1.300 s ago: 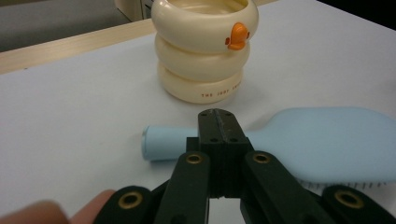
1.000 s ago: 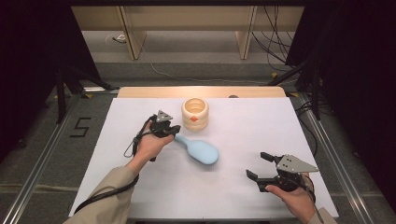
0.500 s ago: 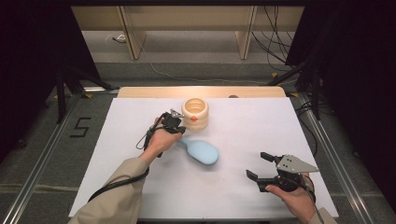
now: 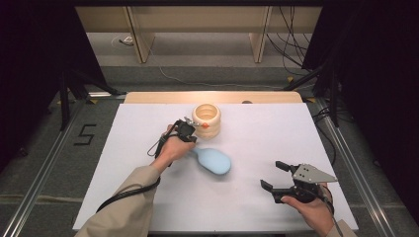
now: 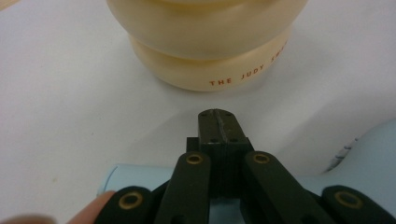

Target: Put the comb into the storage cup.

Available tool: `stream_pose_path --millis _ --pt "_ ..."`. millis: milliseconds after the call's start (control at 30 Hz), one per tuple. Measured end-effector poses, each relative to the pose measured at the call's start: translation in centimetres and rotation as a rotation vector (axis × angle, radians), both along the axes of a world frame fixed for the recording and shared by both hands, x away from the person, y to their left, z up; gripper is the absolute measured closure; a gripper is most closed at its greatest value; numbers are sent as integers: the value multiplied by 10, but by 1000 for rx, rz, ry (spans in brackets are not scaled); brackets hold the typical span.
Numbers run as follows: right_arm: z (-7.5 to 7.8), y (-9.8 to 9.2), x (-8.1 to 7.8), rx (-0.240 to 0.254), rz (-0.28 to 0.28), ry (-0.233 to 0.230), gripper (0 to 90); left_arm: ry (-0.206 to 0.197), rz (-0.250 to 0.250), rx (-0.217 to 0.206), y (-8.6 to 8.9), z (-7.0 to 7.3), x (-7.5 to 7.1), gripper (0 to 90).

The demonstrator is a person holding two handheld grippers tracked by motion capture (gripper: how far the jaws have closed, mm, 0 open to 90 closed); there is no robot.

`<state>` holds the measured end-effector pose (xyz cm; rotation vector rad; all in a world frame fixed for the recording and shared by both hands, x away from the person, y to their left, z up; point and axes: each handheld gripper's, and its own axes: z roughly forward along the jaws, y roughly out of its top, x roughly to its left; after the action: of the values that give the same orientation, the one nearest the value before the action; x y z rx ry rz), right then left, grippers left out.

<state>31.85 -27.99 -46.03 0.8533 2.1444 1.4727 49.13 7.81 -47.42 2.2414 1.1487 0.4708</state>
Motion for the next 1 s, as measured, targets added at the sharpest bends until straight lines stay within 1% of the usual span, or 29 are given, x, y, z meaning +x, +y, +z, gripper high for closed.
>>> stream_pose_path --millis 200,233,400,467,500,600,633,667,700,900,933,1000 --pt "0 0 0 -1 2 0 154 27 8 31 -3 2 0 898" --pt "0 0 0 -2 1 0 153 37 9 42 -3 3 0 898" --pt "0 0 0 -3 1 3 153 74 9 58 -4 4 1 898" --pt "0 0 0 -3 3 1 153 99 6 61 -4 4 0 898" --pt "0 0 0 -4 2 1 153 103 4 64 -4 4 0 898" --pt "0 0 0 -3 1 2 154 134 -6 76 -3 3 -5 898" --pt "0 0 0 -3 1 3 153 143 -10 77 -2 3 -6 898" --pt "0 0 0 -3 1 3 154 156 -14 67 -1 3 -8 898" --pt "0 0 0 -3 0 3 154 161 -14 61 -1 3 -10 898" --pt "0 0 0 -6 -2 3 154 190 -40 61 5 5 -23 898" --pt "0 0 0 -6 -2 3 154 203 -49 55 7 6 -25 898" --pt "0 0 0 -7 -1 3 154 207 -55 46 9 7 -30 898"
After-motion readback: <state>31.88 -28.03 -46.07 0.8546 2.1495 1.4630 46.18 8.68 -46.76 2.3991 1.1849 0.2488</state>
